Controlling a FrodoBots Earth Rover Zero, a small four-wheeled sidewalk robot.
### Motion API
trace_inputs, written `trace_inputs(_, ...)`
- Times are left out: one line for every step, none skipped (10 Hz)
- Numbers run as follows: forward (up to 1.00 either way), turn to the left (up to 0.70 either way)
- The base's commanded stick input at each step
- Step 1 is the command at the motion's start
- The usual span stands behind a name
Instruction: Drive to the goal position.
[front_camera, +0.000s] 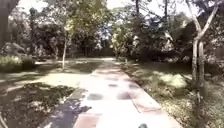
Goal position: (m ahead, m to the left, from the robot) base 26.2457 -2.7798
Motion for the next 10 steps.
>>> trace_inputs(0.50, 0.00)
trace_inputs(0.50, 0.00)
trace_inputs(0.50, 0.00)
trace_inputs(0.50, 0.00)
trace_inputs(0.50, 0.00)
trace_inputs(0.50, 0.00)
trace_inputs(0.50, -0.04)
trace_inputs(0.50, -0.23)
trace_inputs(0.50, -0.38)
trace_inputs(0.50, -0.49)
